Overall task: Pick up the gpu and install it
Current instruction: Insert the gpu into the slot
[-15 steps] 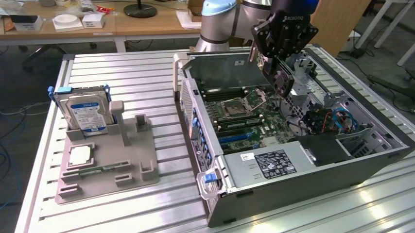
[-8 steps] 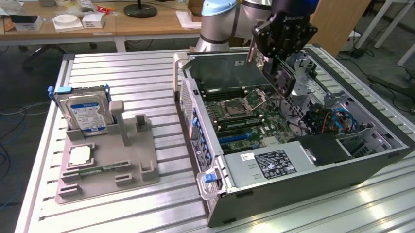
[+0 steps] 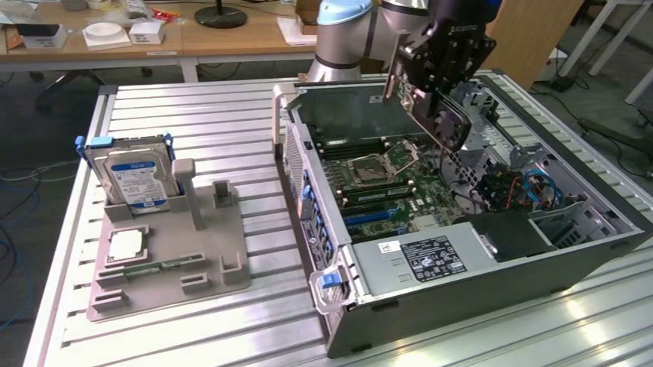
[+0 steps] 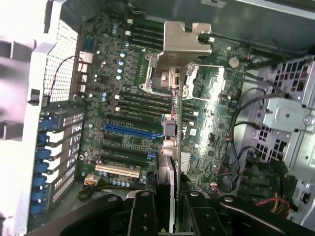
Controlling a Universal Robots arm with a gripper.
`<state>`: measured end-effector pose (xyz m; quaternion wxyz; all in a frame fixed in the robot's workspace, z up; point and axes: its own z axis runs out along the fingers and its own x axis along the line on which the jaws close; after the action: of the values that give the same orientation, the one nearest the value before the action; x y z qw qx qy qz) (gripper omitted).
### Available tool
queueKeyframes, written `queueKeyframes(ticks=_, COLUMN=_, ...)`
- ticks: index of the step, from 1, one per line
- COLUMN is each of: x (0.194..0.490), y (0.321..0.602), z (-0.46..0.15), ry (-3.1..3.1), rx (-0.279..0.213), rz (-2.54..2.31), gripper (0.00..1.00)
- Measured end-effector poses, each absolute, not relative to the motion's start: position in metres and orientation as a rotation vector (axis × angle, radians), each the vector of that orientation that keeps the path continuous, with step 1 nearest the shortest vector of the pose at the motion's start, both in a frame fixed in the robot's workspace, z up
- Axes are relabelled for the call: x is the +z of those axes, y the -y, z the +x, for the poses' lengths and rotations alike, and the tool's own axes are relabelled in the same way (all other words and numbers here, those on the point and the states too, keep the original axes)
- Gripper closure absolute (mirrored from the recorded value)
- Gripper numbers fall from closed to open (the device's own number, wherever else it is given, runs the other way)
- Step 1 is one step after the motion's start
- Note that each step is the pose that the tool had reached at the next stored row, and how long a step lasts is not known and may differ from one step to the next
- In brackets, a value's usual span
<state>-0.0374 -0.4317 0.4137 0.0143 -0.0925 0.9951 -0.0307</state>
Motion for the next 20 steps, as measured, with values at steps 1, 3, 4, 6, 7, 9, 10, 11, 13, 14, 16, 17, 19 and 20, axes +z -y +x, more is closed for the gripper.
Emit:
queueKeyframes(ticks=1, x=0.4137, y=0.4317, z=-0.0374, ry=-3.096, rx=-0.095, rz=-0.311, gripper=0.73)
queueKeyframes(ticks=3, x=0.4137, y=0.4317, z=-0.0374, ry=-3.09, rx=-0.094, rz=-0.354, gripper=0.73)
queueKeyframes(ticks=4, x=0.4137, y=0.4317, z=-0.0374, ry=-3.087, rx=-0.094, rz=-0.376, gripper=0.73)
queueKeyframes(ticks=6, x=0.4137, y=0.4317, z=-0.0374, ry=-3.08, rx=-0.093, rz=-0.42, gripper=0.73)
queueKeyframes(ticks=7, x=0.4137, y=0.4317, z=-0.0374, ry=-3.077, rx=-0.093, rz=-0.443, gripper=0.73)
queueKeyframes(ticks=9, x=0.4137, y=0.4317, z=-0.0374, ry=-3.068, rx=-0.092, rz=-0.493, gripper=0.73)
queueKeyframes(ticks=10, x=0.4136, y=0.4317, z=-0.0374, ry=-3.064, rx=-0.092, rz=-0.518, gripper=0.73)
queueKeyframes(ticks=11, x=0.4136, y=0.4317, z=-0.0374, ry=-3.059, rx=-0.091, rz=-0.541, gripper=0.73)
queueKeyframes(ticks=13, x=0.4136, y=0.4317, z=-0.0374, ry=-3.049, rx=-0.09, rz=-0.591, gripper=0.73)
queueKeyframes(ticks=14, x=0.4136, y=0.4317, z=-0.0374, ry=-3.044, rx=-0.09, rz=-0.615, gripper=0.73)
queueKeyframes(ticks=16, x=0.4136, y=0.4317, z=-0.0374, ry=-3.032, rx=-0.089, rz=-0.666, gripper=0.73)
queueKeyframes(ticks=17, x=0.4135, y=0.4317, z=-0.0374, ry=-3.026, rx=-0.089, rz=-0.692, gripper=0.73)
queueKeyframes(ticks=19, x=0.4135, y=0.4317, z=-0.0374, ry=-3.013, rx=-0.088, rz=-0.743, gripper=0.73)
queueKeyframes(ticks=20, x=0.4135, y=0.4317, z=-0.0374, ry=-3.006, rx=-0.087, rz=-0.77, gripper=0.73)
